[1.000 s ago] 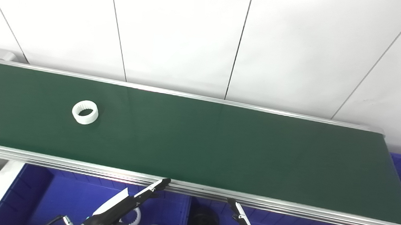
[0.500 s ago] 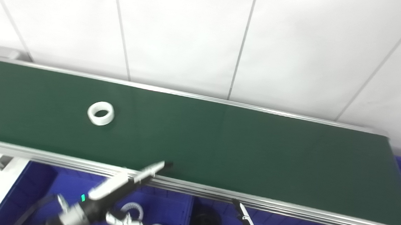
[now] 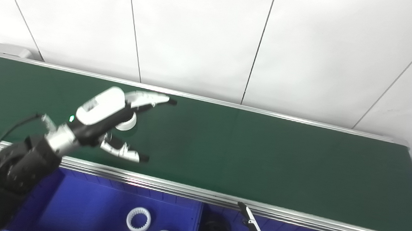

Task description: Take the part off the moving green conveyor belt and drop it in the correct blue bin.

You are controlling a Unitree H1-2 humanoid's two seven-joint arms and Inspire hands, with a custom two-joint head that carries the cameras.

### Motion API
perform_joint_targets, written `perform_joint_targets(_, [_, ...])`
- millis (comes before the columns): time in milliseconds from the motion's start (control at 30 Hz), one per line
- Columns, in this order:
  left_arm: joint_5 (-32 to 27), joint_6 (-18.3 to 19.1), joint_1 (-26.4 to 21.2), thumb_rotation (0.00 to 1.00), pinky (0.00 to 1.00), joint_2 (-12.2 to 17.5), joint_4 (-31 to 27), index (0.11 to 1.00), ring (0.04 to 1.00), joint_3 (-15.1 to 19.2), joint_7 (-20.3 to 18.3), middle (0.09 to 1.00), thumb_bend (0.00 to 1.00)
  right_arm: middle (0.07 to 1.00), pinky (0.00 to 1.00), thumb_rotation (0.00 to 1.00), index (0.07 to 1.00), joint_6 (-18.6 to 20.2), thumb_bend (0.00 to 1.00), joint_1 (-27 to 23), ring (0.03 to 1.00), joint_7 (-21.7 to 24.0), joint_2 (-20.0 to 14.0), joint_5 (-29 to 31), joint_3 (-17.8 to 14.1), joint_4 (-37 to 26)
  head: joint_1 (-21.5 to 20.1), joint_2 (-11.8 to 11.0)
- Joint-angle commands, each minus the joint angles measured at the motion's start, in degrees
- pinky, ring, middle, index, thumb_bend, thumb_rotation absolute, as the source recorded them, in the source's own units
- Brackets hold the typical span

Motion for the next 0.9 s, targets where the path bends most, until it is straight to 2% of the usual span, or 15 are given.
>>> perform_joint_targets(0, [2.30,0.51,-3.47,0.08,0.73,-0.52,1.28,0.828,0.818,0.99,2.21,0.835,0.69,1.000,0.94,1.00,0.996,-3.50,0.42,-0.23,0.987,-0.69,-0.01,0.81,0.25,-0.95,0.06,0.06])
perform_joint_targets(133, [7.90,-0.02,-6.79,0.09,0.69,-2.35,5.93,0.820,0.795,0.98,5.53,0.824,0.72,1.000,0.94,1.00,0.997,-3.49,0.43,-0.17,0.987,-0.71,-0.28,0.92,0.46,-1.19,-0.14,0.30])
perform_joint_targets(233, [13.48,-0.51,-9.75,0.11,0.68,-4.15,11.19,0.825,0.799,0.12,9.70,0.816,0.79,1.000,0.94,1.00,0.998,-3.46,0.43,-0.02,0.988,-0.69,-0.37,0.88,0.42,-1.46,-0.22,0.35])
perform_joint_targets(367, [17.40,0.16,-12.20,0.14,0.70,-5.38,16.03,0.835,0.815,-1.23,12.30,0.830,0.83,1.000,0.95,1.00,0.996,-3.47,0.43,0.20,0.988,-0.95,-0.55,0.23,0.29,-1.91,-0.34,0.39])
perform_joint_targets(567, [20.43,1.39,-15.70,0.12,0.79,-5.75,22.91,0.881,0.875,-4.52,12.86,0.882,0.89,1.000,0.96,1.00,0.996,-3.48,0.42,0.65,0.989,-0.90,-0.85,-0.19,-0.01,-2.59,-0.22,0.76])
perform_joint_targets(733, [20.93,4.67,-17.54,0.13,0.84,-5.75,25.93,0.904,0.892,-6.85,10.12,0.902,0.91,1.000,0.95,1.00,0.992,-3.50,0.42,0.76,0.987,-1.11,-0.89,-0.16,-0.06,-2.72,-0.31,0.95])
perform_joint_targets(867, [22.33,6.97,-19.14,0.16,0.84,-6.02,29.49,0.915,0.890,-9.43,9.09,0.905,0.96,1.000,0.95,1.00,0.994,-3.46,0.42,0.75,0.989,-0.79,-0.90,-0.30,-0.18,-2.90,-0.47,1.07])
